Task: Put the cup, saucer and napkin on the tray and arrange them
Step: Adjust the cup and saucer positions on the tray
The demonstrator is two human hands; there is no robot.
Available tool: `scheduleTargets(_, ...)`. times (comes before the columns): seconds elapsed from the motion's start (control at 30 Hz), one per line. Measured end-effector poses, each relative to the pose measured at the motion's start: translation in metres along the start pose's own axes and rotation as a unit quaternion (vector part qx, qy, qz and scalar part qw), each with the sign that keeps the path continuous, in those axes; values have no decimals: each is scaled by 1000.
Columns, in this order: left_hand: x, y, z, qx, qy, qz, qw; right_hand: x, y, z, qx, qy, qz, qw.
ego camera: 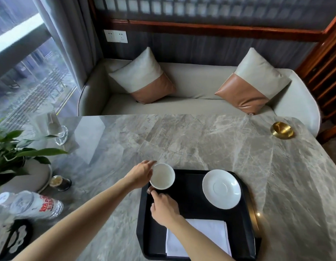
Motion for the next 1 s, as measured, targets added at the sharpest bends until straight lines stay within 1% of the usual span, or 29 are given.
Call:
scheduleTargets(0.1, 9, 5, -2, -15, -21, -17, 1000, 2, 4, 3, 6, -4, 4, 1000)
scheduleTargets(0.2, 10, 9, -4, -19, -35, -12, 999, 2, 1, 7, 4, -6, 27, 1000)
scheduleTargets(0.4, 8, 22, 1, -12, -57, 4, 998, 2, -1, 21, 66, 92, 90, 989)
scheduleTargets(0.53, 9, 29, 12, 15, -45, 1, 999, -1, -5, 33, 114, 133, 136, 975)
scheduleTargets(0.77, 12, 33, 19, 24, -40, -19, 999, -4, -8, 55, 146, 201, 156, 956)
scheduleTargets(0.87, 13, 31, 19, 18, -53, -21, 998, -5, -10, 63, 153, 229, 152, 949)
scheduleTargets(1.0, 16, 28, 26, 13, -68, -20, 997, -5, -14, 71, 158, 235, 141, 949)
Point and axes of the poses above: each hand's wrist, its own y-axis towards the middle knuckle, its own x-axis out of the palm, z = x × y, the point moved 7 cm from there along y, towards the middle knuckle, and after that the axes turned 5 degrees about z, right-handed, at the moved point
